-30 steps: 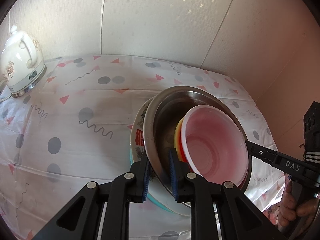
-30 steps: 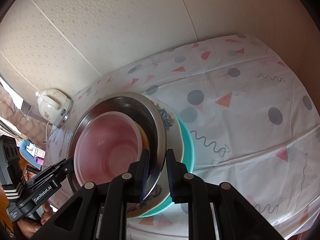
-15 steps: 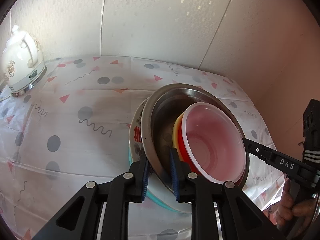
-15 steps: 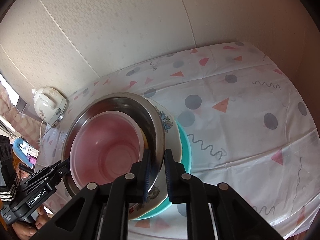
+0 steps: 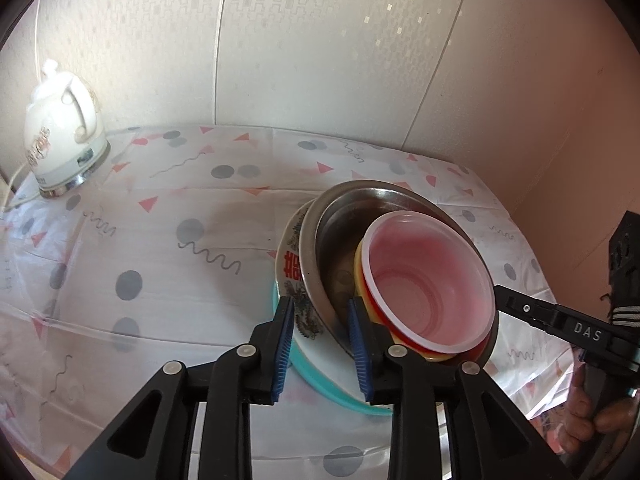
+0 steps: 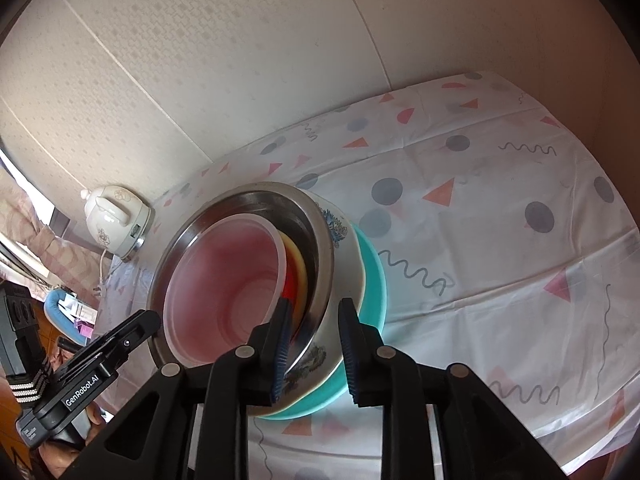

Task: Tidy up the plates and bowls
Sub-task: 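Open both grippers and pull them back from the stack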

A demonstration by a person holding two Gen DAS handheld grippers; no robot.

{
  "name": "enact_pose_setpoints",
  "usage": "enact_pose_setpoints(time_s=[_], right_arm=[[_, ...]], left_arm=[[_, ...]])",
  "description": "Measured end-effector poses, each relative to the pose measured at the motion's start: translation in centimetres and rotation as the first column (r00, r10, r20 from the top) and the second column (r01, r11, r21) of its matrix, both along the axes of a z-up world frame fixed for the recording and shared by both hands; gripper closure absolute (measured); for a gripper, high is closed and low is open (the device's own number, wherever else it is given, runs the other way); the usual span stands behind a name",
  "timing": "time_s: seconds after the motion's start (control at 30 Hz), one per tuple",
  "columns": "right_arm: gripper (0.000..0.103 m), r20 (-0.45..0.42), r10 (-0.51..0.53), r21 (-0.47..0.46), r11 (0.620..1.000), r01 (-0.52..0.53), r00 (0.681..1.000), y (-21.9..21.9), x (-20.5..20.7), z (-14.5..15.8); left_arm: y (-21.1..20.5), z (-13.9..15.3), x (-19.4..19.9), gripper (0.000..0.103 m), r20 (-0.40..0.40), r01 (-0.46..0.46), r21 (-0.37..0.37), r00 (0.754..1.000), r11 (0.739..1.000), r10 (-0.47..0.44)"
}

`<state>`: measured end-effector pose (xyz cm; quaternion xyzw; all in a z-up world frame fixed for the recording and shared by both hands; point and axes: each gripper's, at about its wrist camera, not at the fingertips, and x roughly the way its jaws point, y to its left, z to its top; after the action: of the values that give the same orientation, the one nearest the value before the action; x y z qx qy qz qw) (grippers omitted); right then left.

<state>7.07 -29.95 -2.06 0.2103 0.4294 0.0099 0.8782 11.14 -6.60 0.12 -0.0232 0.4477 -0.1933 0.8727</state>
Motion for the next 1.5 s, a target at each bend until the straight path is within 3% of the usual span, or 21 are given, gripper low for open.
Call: enact_pose_setpoints(time_s=[0.17,0.3,0.43,0.63,0.73,0.9,1.03,1.5], right_arm=[[0.089,0.025,-0.005,-0.046,0.999,0.006,1.0,0.5,-0.6,0.5],[0.089,0.027,0.004,-0.029,1.0,-0.003,1.0,0.5,-0.8,0.7],[0.08,0.043,-0.024,-0.022,0.999,0.025,0.999,0.1,-1.3,1.1],[0.073,0.072,-0.075,-0.129,0.988,0.083,0.995,1.1,-2.8,2.2],[0.072,0.088,-0.12,-0.217,0.966,0.137,0.989,2.4,-3.8,2.2],[0.071,0.101,-0.146,-0.298,0.939,0.17,0.984,4.8,-4.8,1.4],[0.071,0.12,-0.143,-0.352,0.919,0.177,0.982,6.5,-5.3,1.3],[0.07,0.15,-0.158,-0.368,0.907,0.203,0.976,7.1,-5.6,1.9]], left_arm=[[-0.2,0.0,-0.4,0.076,0.002,0.003,-0.004,1.0,1.0,-0.003],[-0.4,0.0,-0.6,0.076,-0.001,0.006,-0.008,1.0,1.0,-0.006],[-0.3,0.4,-1.2,0.075,0.001,-0.006,-0.01,1.0,1.0,0.006],[0.1,1.2,-2.7,0.074,0.043,-0.043,0.02,0.998,0.999,0.042],[0.4,1.5,-3.4,0.068,0.074,-0.064,0.037,0.995,0.997,0.061],[1.3,1.6,-4.4,0.066,0.087,-0.11,0.044,0.991,0.993,0.106],[1.7,1.5,-5.2,0.058,0.106,-0.135,0.054,0.986,0.989,0.129],[1.5,2.2,-6.2,0.04,0.16,-0.145,0.076,0.978,0.987,0.132]])
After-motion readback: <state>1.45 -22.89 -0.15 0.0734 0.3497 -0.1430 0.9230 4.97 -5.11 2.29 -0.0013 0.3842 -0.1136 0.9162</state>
